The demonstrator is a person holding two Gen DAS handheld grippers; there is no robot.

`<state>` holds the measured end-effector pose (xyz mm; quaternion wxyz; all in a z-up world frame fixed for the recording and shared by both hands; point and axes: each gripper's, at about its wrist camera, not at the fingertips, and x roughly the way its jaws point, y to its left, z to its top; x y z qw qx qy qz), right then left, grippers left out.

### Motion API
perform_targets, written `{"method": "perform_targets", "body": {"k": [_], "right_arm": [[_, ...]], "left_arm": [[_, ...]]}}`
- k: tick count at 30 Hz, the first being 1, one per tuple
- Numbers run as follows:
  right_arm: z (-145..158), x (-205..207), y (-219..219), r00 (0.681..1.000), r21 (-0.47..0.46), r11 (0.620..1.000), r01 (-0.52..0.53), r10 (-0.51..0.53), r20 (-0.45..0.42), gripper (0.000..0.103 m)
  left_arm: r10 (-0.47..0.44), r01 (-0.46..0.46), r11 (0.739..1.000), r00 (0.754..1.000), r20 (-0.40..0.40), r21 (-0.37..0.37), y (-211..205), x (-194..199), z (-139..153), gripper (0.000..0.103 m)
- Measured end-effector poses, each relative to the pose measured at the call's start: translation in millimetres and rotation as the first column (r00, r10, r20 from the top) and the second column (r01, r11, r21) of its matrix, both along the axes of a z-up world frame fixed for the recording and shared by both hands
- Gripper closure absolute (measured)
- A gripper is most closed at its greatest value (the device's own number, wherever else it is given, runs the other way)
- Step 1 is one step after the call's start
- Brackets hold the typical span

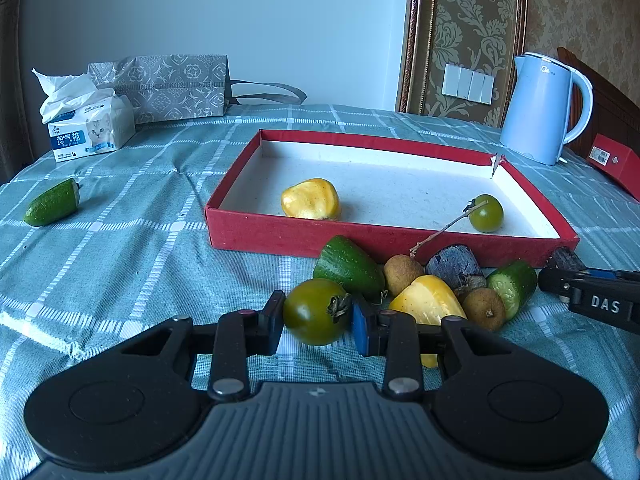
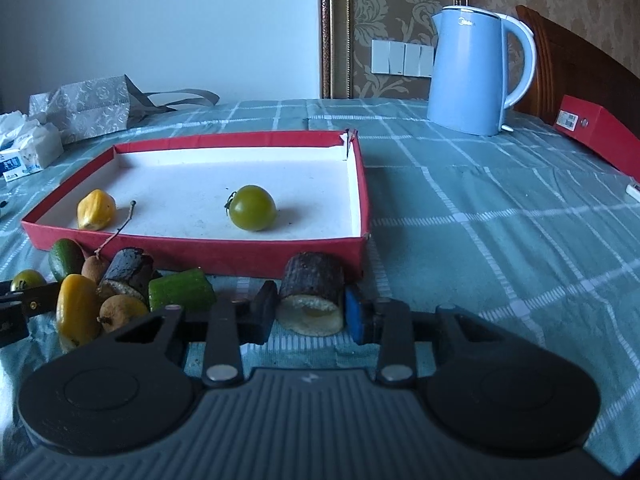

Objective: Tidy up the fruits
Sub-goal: 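Lift the tomato with the left gripper while the right gripper grasps the dark eggplant chunk, then place the tomato in the red tray with the left gripper while the right holds the eggplant chunk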

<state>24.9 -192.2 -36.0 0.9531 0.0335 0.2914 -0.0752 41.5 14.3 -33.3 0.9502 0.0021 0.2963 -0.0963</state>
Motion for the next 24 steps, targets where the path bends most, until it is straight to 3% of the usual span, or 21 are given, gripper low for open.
{"method": "perform_targets", "body": {"k": [9, 12, 20, 24], "right_arm": [[0, -12, -18, 0.999, 0.076, 0.997, 0.007, -0.010, 0.035, 0.069], [-1, -12, -24, 0.999, 0.105, 0.994, 0.008, -0.012, 0.033, 0.069], [-1, -13, -24, 0.999, 0.103, 0.995, -0.004, 0.000, 0.041, 0.069], [-1, -12, -27, 0.999, 0.125, 0.992, 0.001, -0.005, 0.033, 0.069]], "left_arm": [[-0.007, 0.007, 1.000, 1.000, 0.031, -0.013, 1, -5, 3, 0.070], [-0.011, 0.009, 0.999, 0.998, 0.069, 0.031, -2, -11, 6, 0.070], [-0.018, 0.017, 1.000, 0.991, 0.131, 0.007, 8, -14, 31, 0.070], [-0.017, 0.019, 1.000, 0.992, 0.124, -0.014, 13, -8, 36, 0.070]]}}
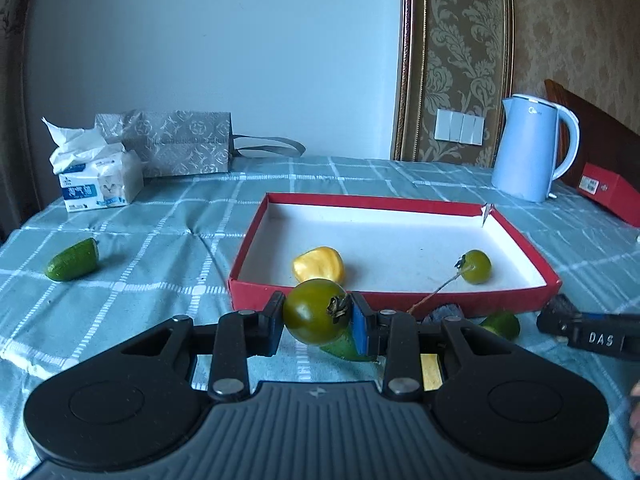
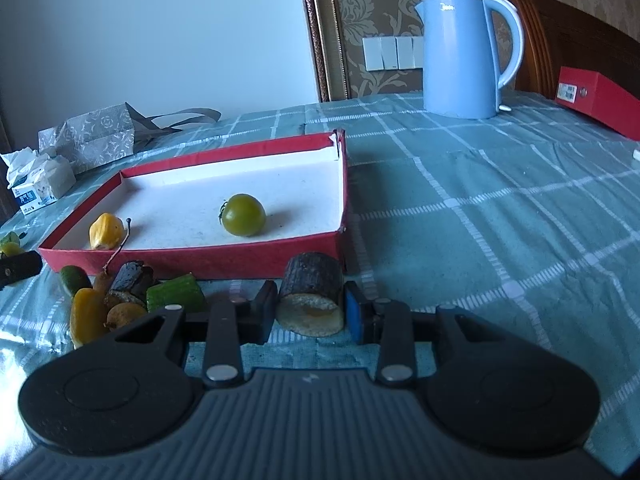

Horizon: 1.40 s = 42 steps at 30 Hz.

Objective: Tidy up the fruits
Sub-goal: 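Place the tomato in the red tray with the left gripper while the right holds the eggplant chunk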

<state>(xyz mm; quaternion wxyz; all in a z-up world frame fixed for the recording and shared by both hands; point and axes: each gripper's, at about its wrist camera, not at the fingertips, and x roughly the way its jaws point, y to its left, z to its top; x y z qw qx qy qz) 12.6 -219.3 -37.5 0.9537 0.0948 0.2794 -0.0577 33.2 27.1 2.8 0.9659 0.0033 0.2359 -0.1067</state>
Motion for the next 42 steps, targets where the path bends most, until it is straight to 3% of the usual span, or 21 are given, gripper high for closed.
{"method": "perform_targets", "body": {"k": [6, 13, 23, 30, 32, 36, 42], "right_arm": [[0, 0, 0, 1.000, 0.001, 1.000, -0.002, 0.002, 0.001, 0.069], [-1, 1, -1, 1.000, 0.009, 1.000, 0.002, -0.002, -0.005, 0.069], [-1, 3, 4, 1.000, -0.027, 1.000, -0.007, 0.007, -0.019, 0.069], [-1, 3, 4, 1.000, -0.023, 1.000, -0.008, 0.007, -0.019, 0.069], [-1, 3, 4, 1.000, -0.027, 1.000, -0.008, 0.008, -0.020, 0.069], [-1, 3, 5, 1.000, -0.029, 1.000, -0.011, 0.011, -0.022, 0.069], [0, 3, 9, 1.000, -0.048, 0.999, -0.013, 0.012, -0.026, 0.069]], "left_arm": [[-0.043, 0.043, 0.999, 0.999, -0.011, 0.021, -19, 33, 16, 0.070], [-0.103, 0.107, 0.992, 0.993, -0.059, 0.070, -65, 79, 14, 0.070], [-0.067, 0.089, 0.990, 0.980, -0.189, 0.109, -97, 137, -12, 0.070], [-0.049, 0.076, 0.987, 0.981, -0.188, 0.139, -99, 142, -23, 0.067], [-0.043, 0.071, 0.987, 0.982, -0.185, 0.145, -100, 142, -23, 0.064], [-0.032, 0.046, 0.993, 0.991, -0.130, 0.110, -89, 132, -18, 0.035], [-0.003, 0.003, 1.000, 0.999, 0.050, 0.007, -58, 93, 3, 0.022]]}}
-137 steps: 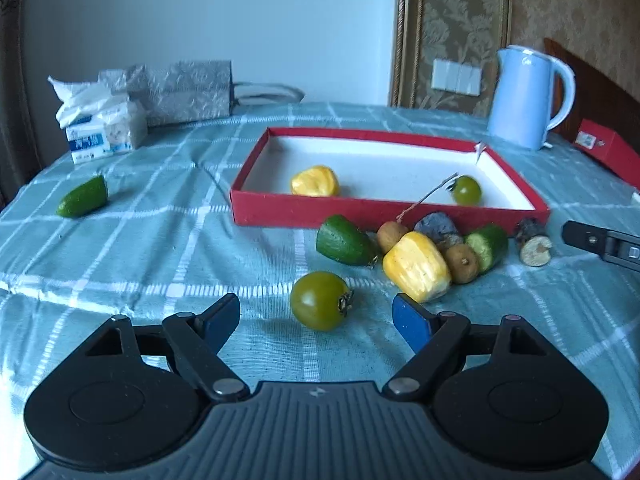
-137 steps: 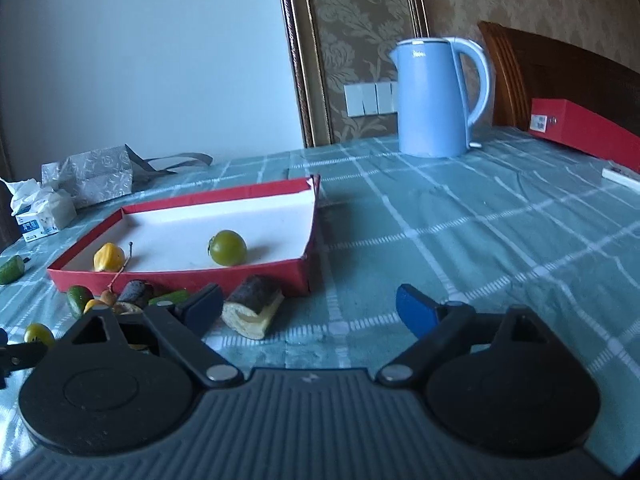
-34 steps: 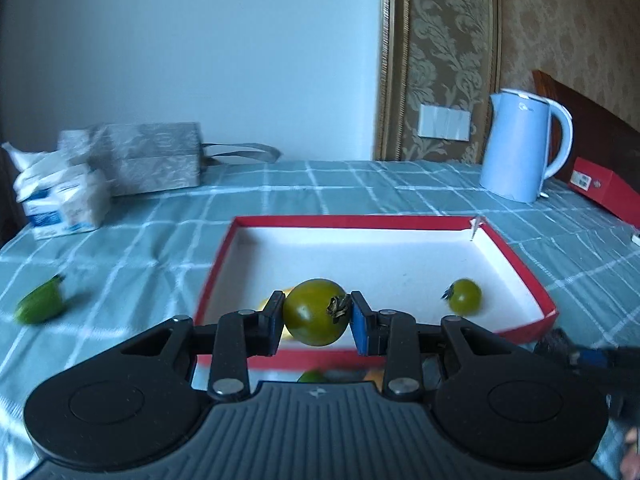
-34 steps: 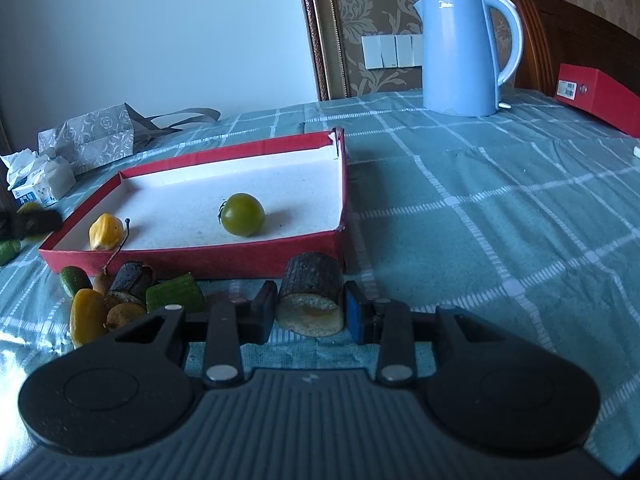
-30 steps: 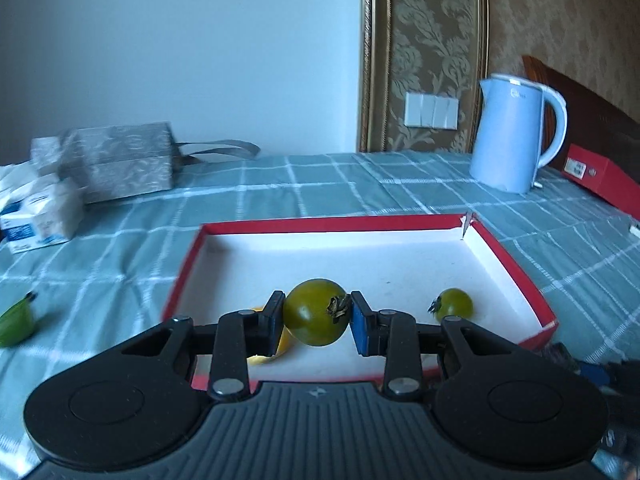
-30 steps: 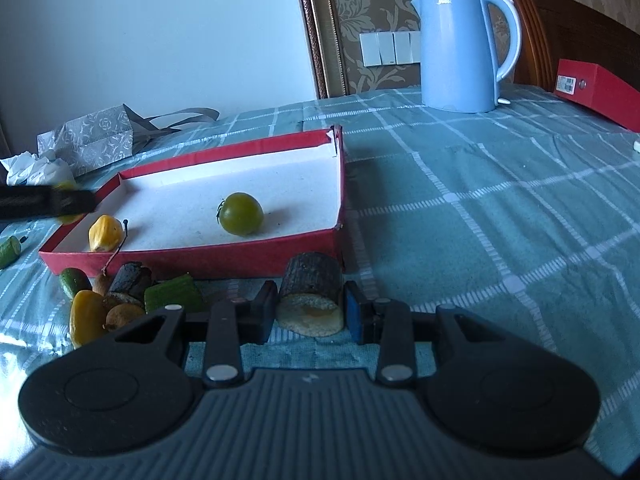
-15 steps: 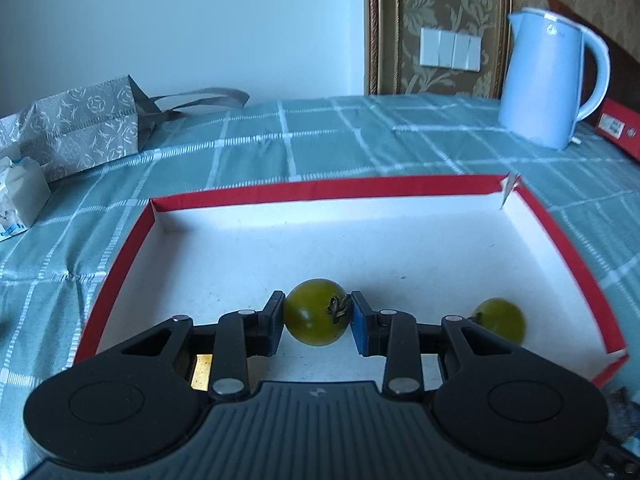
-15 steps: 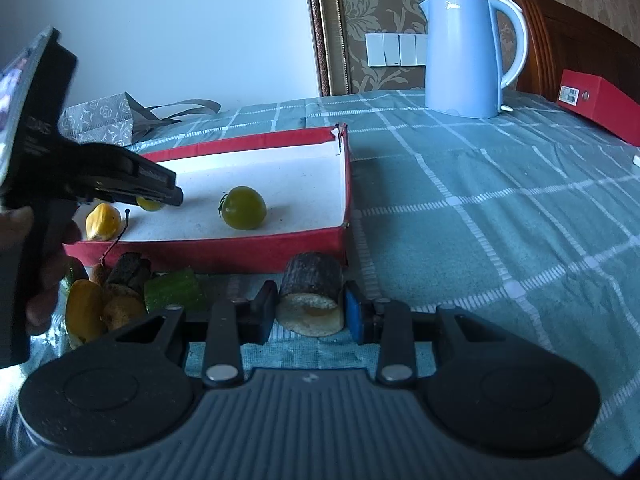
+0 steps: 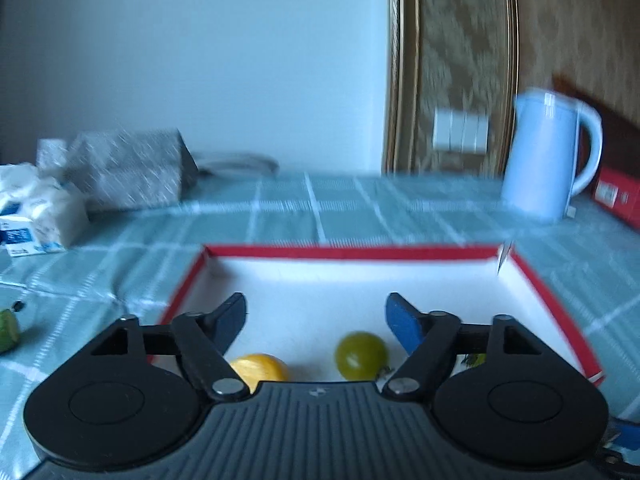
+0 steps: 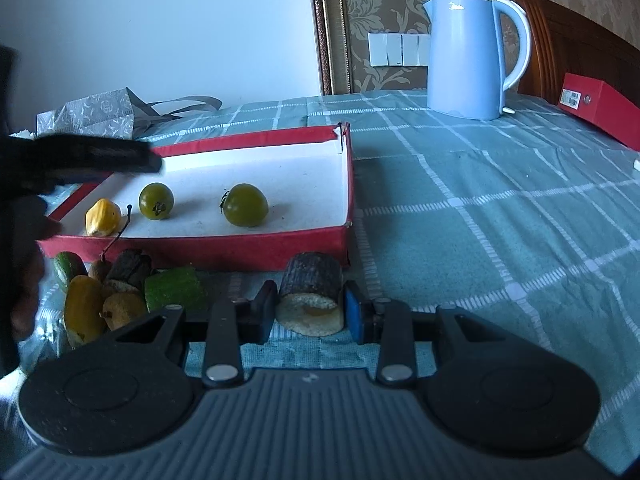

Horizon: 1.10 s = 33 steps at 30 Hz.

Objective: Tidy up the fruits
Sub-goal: 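Place the tomato in the red tray with the left gripper while the right holds the eggplant chunk, then carry the eggplant chunk into the red tray and open the right gripper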

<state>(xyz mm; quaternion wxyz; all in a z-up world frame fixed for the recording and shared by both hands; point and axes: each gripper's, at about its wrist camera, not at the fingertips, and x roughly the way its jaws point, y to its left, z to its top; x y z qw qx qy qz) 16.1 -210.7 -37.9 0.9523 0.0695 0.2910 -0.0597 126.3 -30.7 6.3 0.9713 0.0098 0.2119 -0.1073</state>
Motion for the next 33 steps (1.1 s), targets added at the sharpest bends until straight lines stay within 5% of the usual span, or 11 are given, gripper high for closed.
{"method": "perform_targets", "body": {"k": [8, 15, 20, 27, 33], "right_arm": [[0, 0, 1, 1.000, -0.005, 1.000, 0.000, 0.000, -0.001, 0.069], [0, 0, 3, 1.000, -0.017, 1.000, 0.000, 0.000, -0.004, 0.069], [0, 1, 2, 1.000, -0.017, 1.000, 0.000, 0.000, -0.002, 0.069], [5, -7, 8, 1.000, -0.061, 0.998, -0.012, 0.013, 0.011, 0.069], [29, -17, 9, 0.997, -0.086, 0.996, -0.012, 0.019, 0.081, 0.069]], "left_arm": [[0.072, -0.068, 0.996, 0.995, 0.070, -0.063, 56, -53, 4, 0.019], [0.114, -0.116, 0.992, 0.992, -0.060, -0.040, 87, -65, -26, 0.015], [0.084, -0.091, 0.994, 0.991, -0.104, -0.066, 96, -65, -29, 0.015], [-0.068, 0.059, 0.995, 0.990, -0.121, -0.075, 89, -74, -33, 0.015], [-0.059, 0.048, 0.996, 0.986, -0.159, -0.074, 88, -68, -36, 0.015]]}}
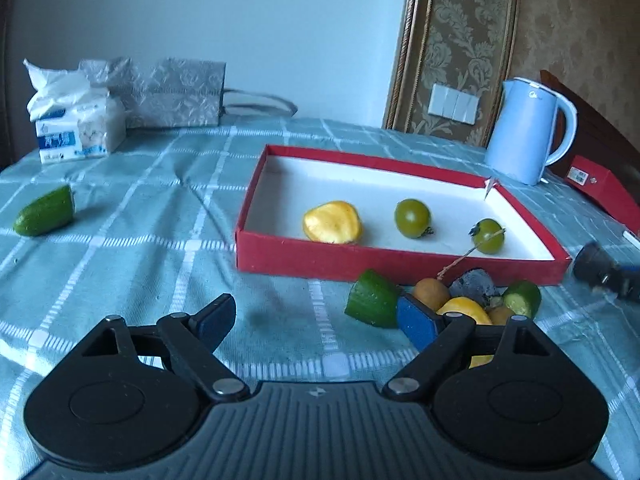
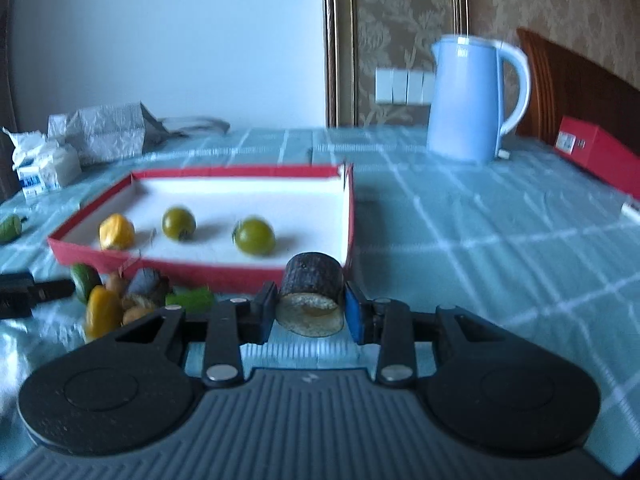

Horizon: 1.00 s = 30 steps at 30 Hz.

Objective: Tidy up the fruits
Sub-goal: 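Carry the eggplant chunk into the red tray and open the right gripper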

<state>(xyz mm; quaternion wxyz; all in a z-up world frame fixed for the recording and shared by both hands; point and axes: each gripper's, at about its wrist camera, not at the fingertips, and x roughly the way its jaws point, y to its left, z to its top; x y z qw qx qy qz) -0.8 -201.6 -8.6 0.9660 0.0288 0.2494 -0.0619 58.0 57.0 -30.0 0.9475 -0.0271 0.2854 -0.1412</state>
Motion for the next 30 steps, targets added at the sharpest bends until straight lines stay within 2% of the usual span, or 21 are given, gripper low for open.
{"method": "perform_targets", "body": {"k": [3, 11, 17, 23, 25, 26, 30], "right_arm": [[9, 9, 2, 1.000, -0.029, 1.000, -0.009, 0.009, 0.008, 0.069], [10, 64, 6, 0.999, -0.054, 0.998, -0.020, 0.019, -0.034, 0.069], [-3, 110, 2, 0.994, -0.057, 0.998, 0.012, -0.018, -0.104, 0.069], [-20, 127, 2, 0.989, -0.041, 0.999, 0.010, -0.016, -0.150, 0.069], [-19, 127, 4, 0.990, -0.068, 0.998, 0.006, -0.016, -0.141, 0.061], [-18, 126, 4, 0.992, -0.073, 0.997, 0.007, -0.017, -0.128, 0.053], [-17, 123, 4, 0.995, -0.040, 0.999, -0.009, 0.005, -0.096, 0.036]], "left_arm": [[-0.009, 0.008, 1.000, 1.000, -0.018, -0.021, 2, 2, -1, 0.015], [-0.018, 0.018, 1.000, 1.000, -0.015, 0.018, -3, 0, -3, 0.015], [-0.013, 0.013, 1.000, 1.000, -0.024, 0.017, -4, 3, -3, 0.015], [-0.012, 0.013, 1.000, 0.999, -0.031, 0.022, -5, 5, -4, 0.012], [-0.013, 0.014, 1.000, 0.999, -0.035, 0.026, -6, 6, -4, 0.011], [-0.014, 0.015, 1.000, 0.999, -0.036, 0.028, -7, 6, -4, 0.010], [-0.017, 0.018, 0.999, 0.999, -0.037, 0.032, -7, 5, -5, 0.009]]}}
